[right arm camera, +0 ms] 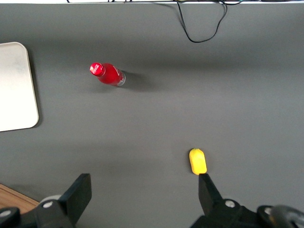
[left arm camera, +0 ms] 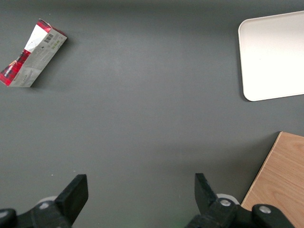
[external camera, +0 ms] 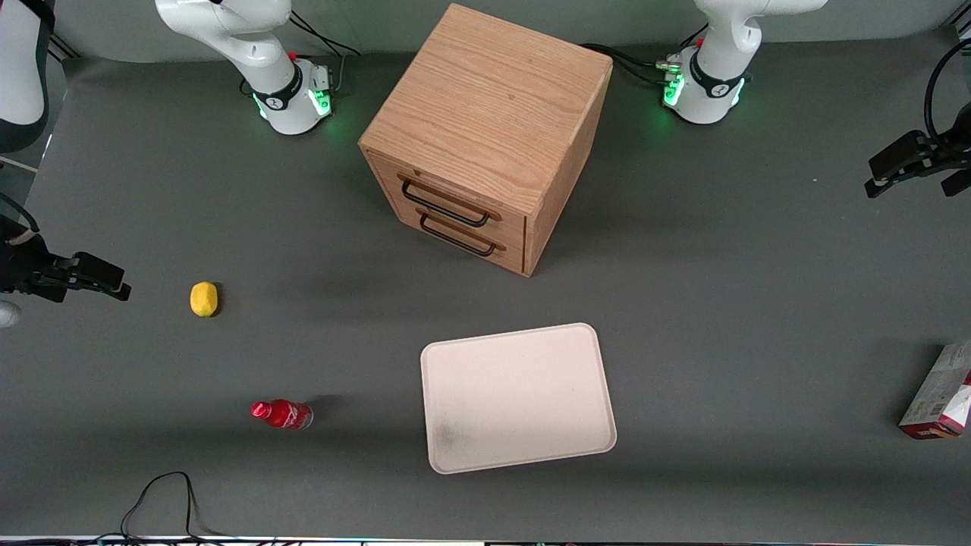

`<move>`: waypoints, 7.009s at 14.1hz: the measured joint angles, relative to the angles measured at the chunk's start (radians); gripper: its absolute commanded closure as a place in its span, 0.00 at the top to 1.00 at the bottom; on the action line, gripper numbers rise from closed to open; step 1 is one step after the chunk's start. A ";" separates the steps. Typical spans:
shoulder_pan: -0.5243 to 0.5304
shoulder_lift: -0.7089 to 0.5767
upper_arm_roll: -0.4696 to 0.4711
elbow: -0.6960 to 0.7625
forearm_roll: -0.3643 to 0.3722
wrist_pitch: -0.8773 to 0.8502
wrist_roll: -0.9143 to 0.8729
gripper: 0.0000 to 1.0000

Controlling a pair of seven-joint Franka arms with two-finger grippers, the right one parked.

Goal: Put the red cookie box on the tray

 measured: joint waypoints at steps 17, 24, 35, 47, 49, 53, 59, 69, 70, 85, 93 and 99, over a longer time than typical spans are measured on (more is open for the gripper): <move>0.002 0.009 -0.005 0.000 0.002 -0.025 0.001 1.00; 0.040 0.170 -0.002 0.070 0.091 0.101 0.066 1.00; 0.495 0.565 -0.171 0.527 0.102 0.131 0.698 0.99; 0.607 0.751 -0.239 0.642 0.103 0.176 0.943 1.00; 0.603 0.787 -0.239 0.604 0.103 0.252 0.947 1.00; 0.603 0.864 -0.239 0.559 0.103 0.394 0.956 1.00; 0.603 0.966 -0.238 0.521 0.104 0.578 0.975 1.00; 0.604 1.027 -0.235 0.487 0.163 0.629 0.994 1.00; 0.604 1.027 -0.233 0.486 0.174 0.629 0.994 0.99; 0.604 1.026 -0.225 0.485 0.190 0.625 0.994 0.00; 0.604 0.875 -0.225 0.517 0.189 0.390 0.942 0.00; 0.599 0.705 -0.226 0.521 0.166 0.243 0.715 0.00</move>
